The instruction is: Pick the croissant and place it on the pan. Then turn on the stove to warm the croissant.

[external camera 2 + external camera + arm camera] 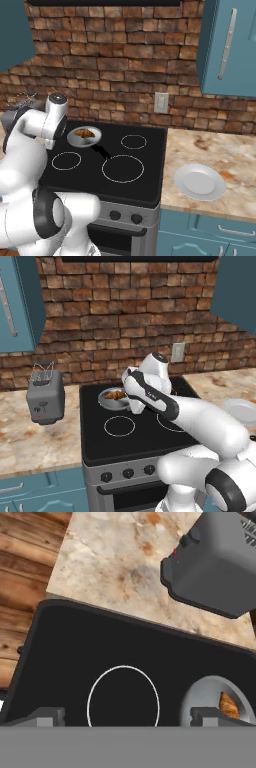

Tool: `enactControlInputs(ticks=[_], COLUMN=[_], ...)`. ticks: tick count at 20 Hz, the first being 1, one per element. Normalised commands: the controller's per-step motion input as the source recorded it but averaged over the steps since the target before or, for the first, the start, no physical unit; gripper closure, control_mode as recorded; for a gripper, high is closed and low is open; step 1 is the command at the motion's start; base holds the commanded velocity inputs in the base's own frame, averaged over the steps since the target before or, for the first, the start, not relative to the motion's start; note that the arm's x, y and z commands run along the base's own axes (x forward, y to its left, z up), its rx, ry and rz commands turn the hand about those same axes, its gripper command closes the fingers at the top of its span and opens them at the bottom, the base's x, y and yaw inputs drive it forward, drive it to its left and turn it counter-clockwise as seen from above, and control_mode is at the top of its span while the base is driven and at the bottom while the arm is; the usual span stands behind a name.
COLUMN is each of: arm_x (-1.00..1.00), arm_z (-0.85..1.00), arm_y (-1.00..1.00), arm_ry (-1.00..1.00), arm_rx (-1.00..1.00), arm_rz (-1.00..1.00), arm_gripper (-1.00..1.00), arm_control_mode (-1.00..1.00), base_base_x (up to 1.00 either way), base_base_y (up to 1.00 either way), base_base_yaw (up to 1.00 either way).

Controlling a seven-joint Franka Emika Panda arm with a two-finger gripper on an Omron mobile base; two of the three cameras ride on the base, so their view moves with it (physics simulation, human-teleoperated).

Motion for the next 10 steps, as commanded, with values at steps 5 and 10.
enactControlInputs(ticks=[5,10], arm_x=[-0.52,-0.50], arm_z=[0.03,0.07], arm_y=[-0.02,-0.04], arm_ry=[-0.05,-0.01], arm_rx=[0.00,0.00], arm_rz=[-0.07,-0.08], arm_gripper=[-1.00,-1.00], arm_control_mode=[-1.00,-1.00], base_base_x=[0.00,0.00], base_base_y=[0.00,0.00], base_base_yaw=[0.00,0.00])
